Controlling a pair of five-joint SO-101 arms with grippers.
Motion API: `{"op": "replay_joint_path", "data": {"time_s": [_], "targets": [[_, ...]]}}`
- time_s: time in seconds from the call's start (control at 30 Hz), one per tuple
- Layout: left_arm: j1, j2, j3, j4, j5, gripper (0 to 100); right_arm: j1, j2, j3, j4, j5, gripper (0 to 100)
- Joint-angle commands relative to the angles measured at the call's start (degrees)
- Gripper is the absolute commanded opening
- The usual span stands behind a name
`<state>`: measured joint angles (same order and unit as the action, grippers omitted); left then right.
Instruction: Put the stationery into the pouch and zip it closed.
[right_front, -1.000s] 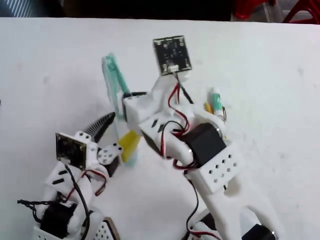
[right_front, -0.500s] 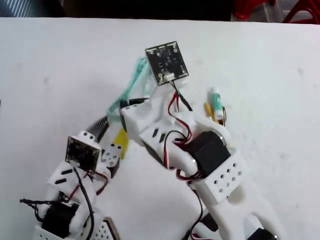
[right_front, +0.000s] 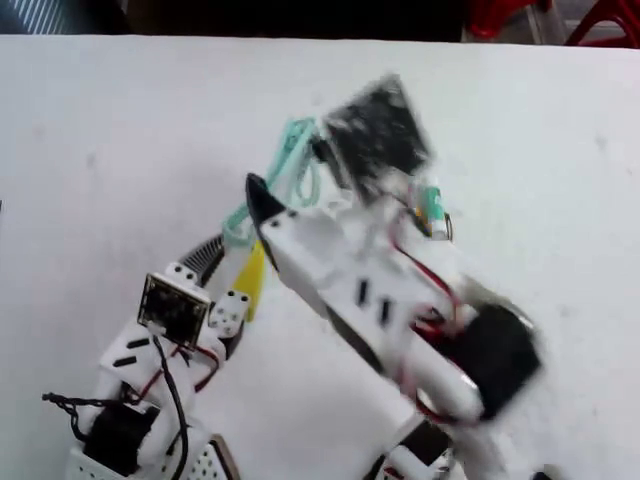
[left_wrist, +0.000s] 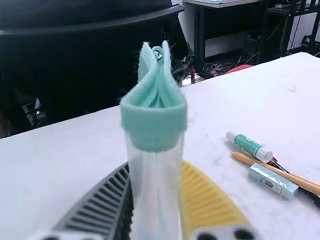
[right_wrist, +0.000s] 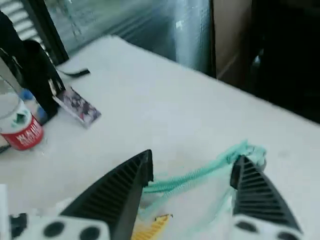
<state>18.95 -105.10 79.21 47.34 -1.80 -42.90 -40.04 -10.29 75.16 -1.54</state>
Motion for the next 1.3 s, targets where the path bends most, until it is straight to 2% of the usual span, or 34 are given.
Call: {"op": "replay_joint_path", "data": {"time_s": [0.0, 0.1, 0.37, 0.53, 0.77, 0.93, 1.07, 1.27], "targets": [[0.7, 0.4, 0.0, 0.1, -0.4, 5, 0.1, -3.9, -10.5, 3.2, 5.9, 24.4], [1.1, 0.4, 0.0, -0.4, -0.2, 5, 2.1, -4.1, -12.4, 8.6, 9.1, 21.2], [1.5, 0.4, 3.5, -9.6, -0.3, 5, 28.4, 2.2, -0.4, 13.1, 9.7, 20.0], [1.5, 0.4, 3.5, -9.7, -0.1, 5, 37.2, 6.2, 12.7, 9.6, 9.6, 19.9], [2.0, 0.4, -1.8, -7.3, 0.2, 5, 40.3, 9.6, 36.0, -14.3, 9.1, 19.8], [2.0, 0.5, 1.5, -10.3, 5.3, 6, 40.0, 11.1, 47.6, -28.3, 9.1, 19.8], [2.0, 0.5, 1.9, -11.0, 7.6, 10, 40.0, 12.6, 50.2, -32.3, 9.1, 19.8], [2.1, 0.6, 2.5, -10.9, 5.7, 7, 40.0, 15.5, 50.0, -32.6, 9.1, 19.8]]}}
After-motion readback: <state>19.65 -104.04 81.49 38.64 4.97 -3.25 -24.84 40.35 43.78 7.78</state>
